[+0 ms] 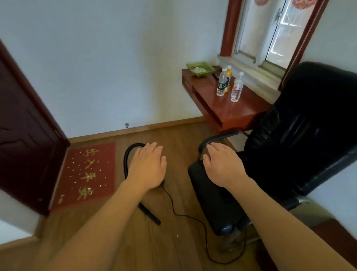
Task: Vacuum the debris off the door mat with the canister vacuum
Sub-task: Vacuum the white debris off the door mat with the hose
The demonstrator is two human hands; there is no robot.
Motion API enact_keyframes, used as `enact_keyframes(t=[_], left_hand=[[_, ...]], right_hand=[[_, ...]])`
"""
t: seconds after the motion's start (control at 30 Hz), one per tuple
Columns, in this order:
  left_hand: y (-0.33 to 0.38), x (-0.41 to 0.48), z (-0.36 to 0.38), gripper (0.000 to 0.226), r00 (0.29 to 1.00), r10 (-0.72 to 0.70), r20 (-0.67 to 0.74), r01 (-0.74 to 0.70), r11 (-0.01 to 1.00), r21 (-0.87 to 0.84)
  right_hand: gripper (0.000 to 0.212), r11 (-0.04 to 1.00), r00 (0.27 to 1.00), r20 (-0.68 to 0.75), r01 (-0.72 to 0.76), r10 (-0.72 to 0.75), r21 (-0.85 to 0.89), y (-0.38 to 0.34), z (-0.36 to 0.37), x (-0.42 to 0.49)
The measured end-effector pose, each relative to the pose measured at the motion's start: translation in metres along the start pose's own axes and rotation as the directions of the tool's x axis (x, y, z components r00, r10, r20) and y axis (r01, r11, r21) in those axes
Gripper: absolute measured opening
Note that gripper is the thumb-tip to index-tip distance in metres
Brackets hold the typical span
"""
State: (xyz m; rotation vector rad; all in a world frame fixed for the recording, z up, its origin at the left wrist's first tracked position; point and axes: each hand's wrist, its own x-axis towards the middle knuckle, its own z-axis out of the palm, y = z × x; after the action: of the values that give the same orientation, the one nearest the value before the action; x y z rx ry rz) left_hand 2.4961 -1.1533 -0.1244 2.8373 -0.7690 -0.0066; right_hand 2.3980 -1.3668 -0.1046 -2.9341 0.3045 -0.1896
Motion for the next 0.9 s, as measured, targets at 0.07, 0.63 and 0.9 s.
enact_keyframes(t=[0.07, 0.63, 0.9], left_hand=[[-0.015, 0.003, -0.002, 0.052, 0.999, -0.033, -0.002, 0.033, 0.999, 0.005], [-0.088, 0.091, -0.009, 0.054, 0.941, -0.334, -0.052, 0.334, 0.943, -0.010], [-0.126, 0.111, -0.011, 0.056, 0.905, -0.423, -0.034, 0.423, 0.906, -0.006]], right_hand=[[0.042, 0.999, 0.999, 0.015, 0.037, -0.038, 0.018, -0.012, 0.004, 0.016], [0.046, 0.959, 0.951, 0.125, 0.280, -0.282, 0.033, -0.048, 0.035, 0.191], [0.046, 0.935, 0.920, 0.169, 0.355, -0.354, 0.025, -0.074, 0.051, 0.247]])
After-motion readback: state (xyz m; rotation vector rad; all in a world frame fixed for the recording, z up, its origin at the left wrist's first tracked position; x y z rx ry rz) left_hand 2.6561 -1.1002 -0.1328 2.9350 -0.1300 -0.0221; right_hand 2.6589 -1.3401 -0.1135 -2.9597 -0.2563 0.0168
